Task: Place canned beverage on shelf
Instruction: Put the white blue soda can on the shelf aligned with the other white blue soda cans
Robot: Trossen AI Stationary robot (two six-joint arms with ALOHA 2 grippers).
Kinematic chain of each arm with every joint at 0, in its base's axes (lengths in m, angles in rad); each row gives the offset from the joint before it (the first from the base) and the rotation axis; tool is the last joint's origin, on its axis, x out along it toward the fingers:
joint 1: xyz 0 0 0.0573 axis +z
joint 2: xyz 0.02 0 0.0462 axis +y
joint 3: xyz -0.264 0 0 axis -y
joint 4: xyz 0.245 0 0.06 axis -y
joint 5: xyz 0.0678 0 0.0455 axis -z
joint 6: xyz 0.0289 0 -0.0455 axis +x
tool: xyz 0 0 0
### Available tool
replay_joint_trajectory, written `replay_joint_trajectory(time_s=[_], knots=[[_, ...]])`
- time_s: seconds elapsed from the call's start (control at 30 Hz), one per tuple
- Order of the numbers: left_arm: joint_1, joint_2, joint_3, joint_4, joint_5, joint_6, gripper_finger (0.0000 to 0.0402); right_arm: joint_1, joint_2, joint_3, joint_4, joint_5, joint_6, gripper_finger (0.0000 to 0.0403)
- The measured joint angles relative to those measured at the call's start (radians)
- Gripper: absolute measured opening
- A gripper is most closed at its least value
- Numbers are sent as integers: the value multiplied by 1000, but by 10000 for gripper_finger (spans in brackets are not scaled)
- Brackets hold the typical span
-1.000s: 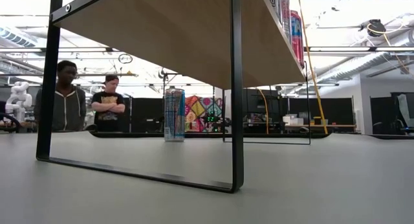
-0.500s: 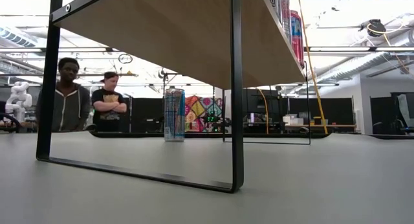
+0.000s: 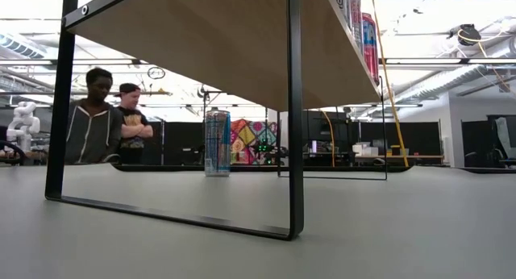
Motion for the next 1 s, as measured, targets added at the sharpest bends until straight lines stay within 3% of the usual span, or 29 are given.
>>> replay_joint_trajectory(time_s=[0.4, 0.77, 1.0], knots=[[1, 0, 0, -26, 33, -28, 248, 0, 1, 0, -22, -1, 14, 223], [2, 0, 0, -17, 101, -36, 247, 0, 1, 0, -21, -5, 15, 253], [0, -3, 0, -7, 172, -41, 247, 0, 1, 0, -3, -101, 10, 263]])
